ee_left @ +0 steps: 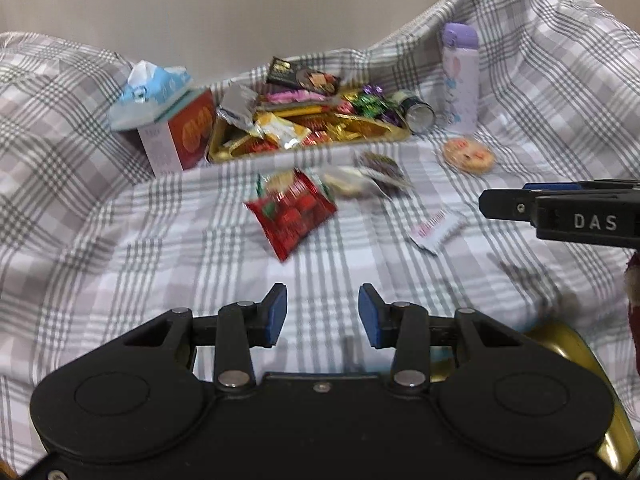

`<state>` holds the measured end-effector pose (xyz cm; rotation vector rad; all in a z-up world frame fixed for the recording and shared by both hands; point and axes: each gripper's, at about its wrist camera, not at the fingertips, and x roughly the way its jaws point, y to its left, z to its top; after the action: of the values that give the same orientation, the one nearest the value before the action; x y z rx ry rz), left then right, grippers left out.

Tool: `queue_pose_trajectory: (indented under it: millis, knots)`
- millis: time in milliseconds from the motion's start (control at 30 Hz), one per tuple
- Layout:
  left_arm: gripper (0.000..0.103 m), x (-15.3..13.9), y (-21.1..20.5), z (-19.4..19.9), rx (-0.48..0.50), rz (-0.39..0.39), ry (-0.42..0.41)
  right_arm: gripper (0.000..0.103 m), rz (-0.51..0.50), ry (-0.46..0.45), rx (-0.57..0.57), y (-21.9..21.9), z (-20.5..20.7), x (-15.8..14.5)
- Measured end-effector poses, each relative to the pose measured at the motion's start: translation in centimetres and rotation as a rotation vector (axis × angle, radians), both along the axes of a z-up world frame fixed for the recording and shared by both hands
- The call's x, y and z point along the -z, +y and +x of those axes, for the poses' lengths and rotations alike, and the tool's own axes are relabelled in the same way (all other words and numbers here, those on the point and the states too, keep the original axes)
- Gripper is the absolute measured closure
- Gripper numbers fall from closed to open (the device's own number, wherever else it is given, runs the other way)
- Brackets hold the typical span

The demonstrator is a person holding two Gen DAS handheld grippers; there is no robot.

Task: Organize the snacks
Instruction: 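Move both open tools back toward the snack pile, then grasp red packet with left tool while right grasps white Hawthorn packet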

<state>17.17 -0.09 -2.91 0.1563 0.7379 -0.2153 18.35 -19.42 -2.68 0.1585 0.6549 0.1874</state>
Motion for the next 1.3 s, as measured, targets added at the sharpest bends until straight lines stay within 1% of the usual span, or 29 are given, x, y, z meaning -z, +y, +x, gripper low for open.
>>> queue_pose_trajectory:
  millis: [233,533,633,700,767,833,967,1033,1167,1300]
  knots:
    - [0.053,0.1,0.3,4.0,-0.036,0.008,-0.040,0.046,0.004,-0.003,0.027,0.1,4.8,0.7]
    - [0.053,-0.5,2.5,9.7,-0.143,-0.041,-0.085,0.046,-0.015,0.008,0.039,1.2,9.1,2.3]
    - [0.053,-0.4,3.7,11.9,-0.198,-0.074,-0.063,0.046,-0.013,0.011,0.047,1.3,10.0,2.5]
    - [0.053,0.2,4.1,13.5,-0.215,-0.084,-0.014,0.046,-0.016,0.010,0.050,1.4,10.6,2.5]
    - [0.053,0.9,4.3,14.4,-0.203,-0.098,0.021,0.046,-0.025,0.008,0.053,1.4,11.1,2.6]
    - [0.054,1.7,4.3,15.0,-0.194,-0.093,0.053,0.046,-0.026,0.006,0.057,1.4,11.5,2.6]
    - [0.054,2.7,4.0,14.9,-0.146,-0.123,0.106,0.046,-0.027,-0.001,0.066,1.4,12.2,2.4]
    - [0.054,2.8,3.6,14.4,-0.124,-0.123,0.105,0.046,-0.026,-0.003,0.071,1.3,12.5,2.4]
    - [0.055,2.4,2.7,12.9,-0.073,-0.123,0.068,0.046,-0.023,0.005,0.083,1.0,12.7,2.5]
    - [0.054,1.9,1.9,11.8,0.021,-0.142,0.071,0.046,-0.020,0.019,0.096,0.6,12.7,2.8]
